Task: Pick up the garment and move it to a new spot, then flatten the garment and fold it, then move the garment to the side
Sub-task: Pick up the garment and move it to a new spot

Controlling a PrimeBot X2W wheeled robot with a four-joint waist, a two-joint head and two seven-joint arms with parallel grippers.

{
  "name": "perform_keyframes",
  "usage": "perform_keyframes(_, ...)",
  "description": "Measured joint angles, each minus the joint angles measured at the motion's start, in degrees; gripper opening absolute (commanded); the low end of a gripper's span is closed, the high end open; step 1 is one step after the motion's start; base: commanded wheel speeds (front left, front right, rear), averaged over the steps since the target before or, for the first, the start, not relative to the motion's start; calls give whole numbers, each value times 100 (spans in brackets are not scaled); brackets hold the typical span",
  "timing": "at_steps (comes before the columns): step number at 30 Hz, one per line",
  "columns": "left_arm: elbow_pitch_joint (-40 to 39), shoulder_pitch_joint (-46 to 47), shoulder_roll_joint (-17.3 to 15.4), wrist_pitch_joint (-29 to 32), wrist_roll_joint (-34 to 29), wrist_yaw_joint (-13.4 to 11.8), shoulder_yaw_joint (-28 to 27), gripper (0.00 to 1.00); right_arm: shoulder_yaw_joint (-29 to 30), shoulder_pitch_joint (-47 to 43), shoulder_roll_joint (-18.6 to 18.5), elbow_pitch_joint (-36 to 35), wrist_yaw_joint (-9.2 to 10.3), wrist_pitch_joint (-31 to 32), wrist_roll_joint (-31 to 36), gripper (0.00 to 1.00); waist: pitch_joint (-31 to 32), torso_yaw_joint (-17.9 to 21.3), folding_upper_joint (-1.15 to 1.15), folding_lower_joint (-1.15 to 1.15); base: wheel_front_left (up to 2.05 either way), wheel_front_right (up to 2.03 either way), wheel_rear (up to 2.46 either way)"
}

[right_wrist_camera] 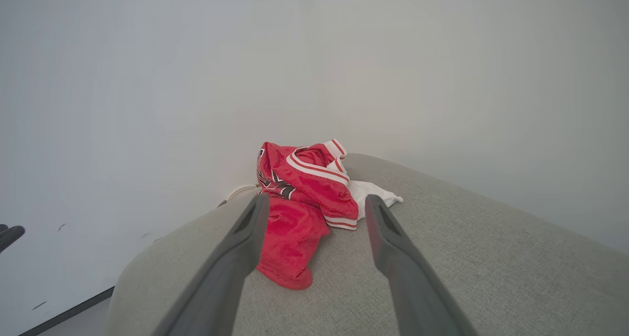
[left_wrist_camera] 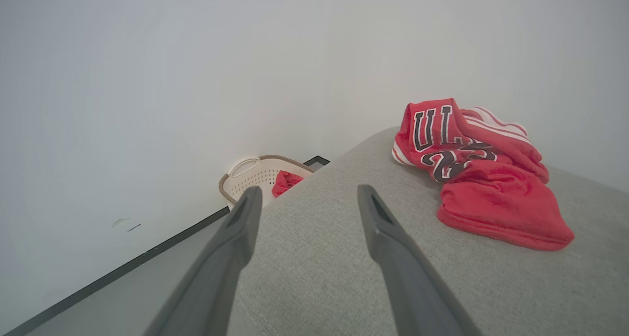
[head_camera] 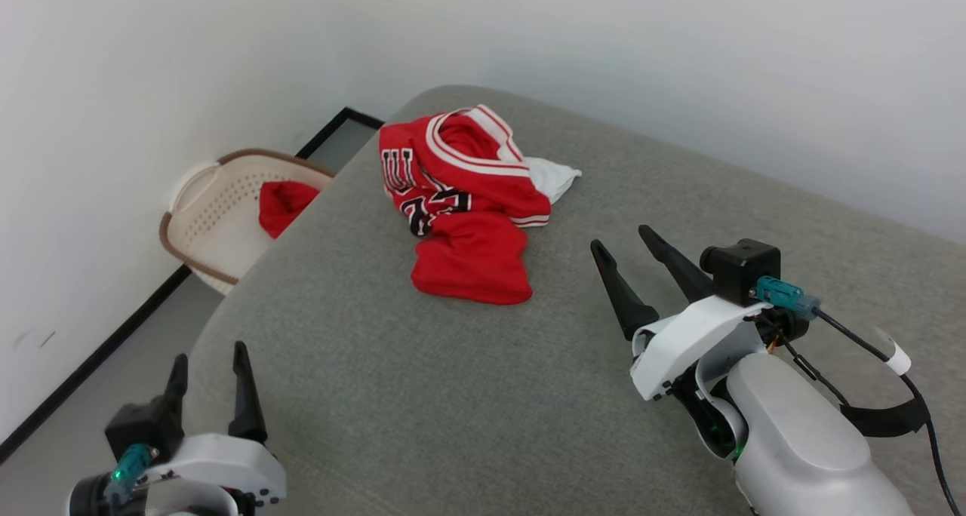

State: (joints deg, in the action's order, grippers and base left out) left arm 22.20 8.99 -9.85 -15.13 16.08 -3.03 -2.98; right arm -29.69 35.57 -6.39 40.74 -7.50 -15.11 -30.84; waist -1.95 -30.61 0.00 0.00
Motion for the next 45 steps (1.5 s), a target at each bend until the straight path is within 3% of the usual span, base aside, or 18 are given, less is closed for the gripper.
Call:
perform_keyframes(6,-122,-97,51,0,-4,69,71,100,-130,25,-111,-36,0,0,-224,100,-125,-75,0,0,-1,-1,-1)
perform_keyframes(14,508,914,54,257,76,708,545,100,487,-645,-403,-402,3,0,-33,100,-109,113,0,0,0,0,0)
perform_keyframes(18,922,1633,-265,352,80,818,595,100,525,-689,-318,-773,0,0,168,100,-99,357,0,0,0,0,0)
perform_keyframes(23,1608,2612,-700,620,107,913,558,100,642,-744,-282,-1082,0,-1,309,100,-150,828,0,0,0,0,0)
perform_keyframes(26,2154,3017,-1014,1079,200,968,623,100,681,-826,-161,-1166,-1,0,313,100,-211,1198,0,0,0,0,0)
perform_keyframes(32,3217,3773,-1438,2345,768,1017,554,100,755,-1035,-90,-1350,-1,0,313,100,-435,2060,0,0,0,0,0)
perform_keyframes(36,3608,4042,-1524,3320,1363,1050,567,100,768,-1140,-93,-1405,-1,-1,316,100,-605,2581,0,0,0,0,0)
perform_keyframes(39,3839,4144,-1823,3876,1655,1051,548,100,775,-1089,-112,-1477,-1,0,330,100,-753,2913,0,0,0,0,0)
perform_keyframes(45,4247,4287,-2242,4229,1847,1050,489,100,724,-760,-186,-1660,-1,-1,339,100,-1199,3381,0,0,0,0,0)
